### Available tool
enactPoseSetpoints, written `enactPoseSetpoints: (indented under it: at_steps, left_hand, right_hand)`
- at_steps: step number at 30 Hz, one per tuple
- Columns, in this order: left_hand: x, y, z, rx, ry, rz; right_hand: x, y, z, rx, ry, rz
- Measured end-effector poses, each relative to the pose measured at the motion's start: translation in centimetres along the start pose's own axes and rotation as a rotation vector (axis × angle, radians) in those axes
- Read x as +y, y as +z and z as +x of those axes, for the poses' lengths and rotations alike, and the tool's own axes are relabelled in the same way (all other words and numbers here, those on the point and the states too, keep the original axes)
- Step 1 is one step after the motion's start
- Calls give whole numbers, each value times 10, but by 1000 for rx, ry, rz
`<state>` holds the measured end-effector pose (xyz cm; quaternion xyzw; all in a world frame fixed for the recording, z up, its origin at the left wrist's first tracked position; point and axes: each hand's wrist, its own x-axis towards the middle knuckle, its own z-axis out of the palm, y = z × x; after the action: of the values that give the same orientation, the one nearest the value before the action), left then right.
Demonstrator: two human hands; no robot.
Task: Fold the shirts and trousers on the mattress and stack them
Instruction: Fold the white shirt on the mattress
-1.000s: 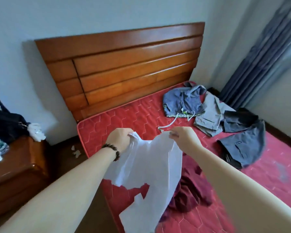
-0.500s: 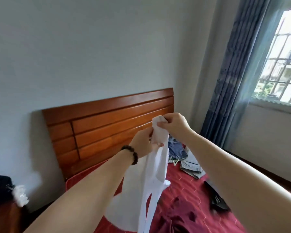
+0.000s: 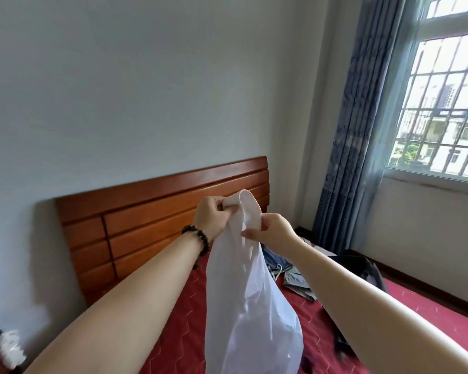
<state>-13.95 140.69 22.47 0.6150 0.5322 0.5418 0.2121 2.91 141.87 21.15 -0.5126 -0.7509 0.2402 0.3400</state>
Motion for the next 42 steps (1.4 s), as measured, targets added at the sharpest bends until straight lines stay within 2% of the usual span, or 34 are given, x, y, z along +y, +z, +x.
enactPoseSetpoints:
  at_steps: [6,11,18,20,22,27,29,31,33,36,38,42]
  left_hand:
    - [4,-35,12,-23,3,-88]
    - [16,-59,21,-81,77,-45]
    - [34,-74,27,67,197,162]
    - [35,-76,30,70,203,176]
    - [35,-82,31,7,190,153]
    - [44,-100,26,-339,63,42]
    - [50,-104,26,-468,26,26]
    - [56,-105,28,-516,8,19]
    - [59,-104,30,-454,30,50]
    - [61,-97,31,-274,76,94]
    - [61,-93,31,-188,87,71]
    - [63,-90,33,-53,132,92]
  right_hand:
    - [5,-24,11,160,23,-27]
    - [-16,-49,29,196,-79,-127]
    - [-55,-67,40,288,-258,-125]
    - [-62,-73,41,263,-265,-144]
    - [-66,-85,42,188,-259,-185]
    - [-68,-122,39,-14,-246,-255]
    - [-66,-127,41,8,-239,-269]
    - [-63,-127,42,84,-222,-219]
    - [-60,-120,42,159,-199,-63]
    - [-58,-108,38,257,-158,176]
    - [-57,-102,36,309,-184,160]
    - [-54,-109,31,356,-343,-55]
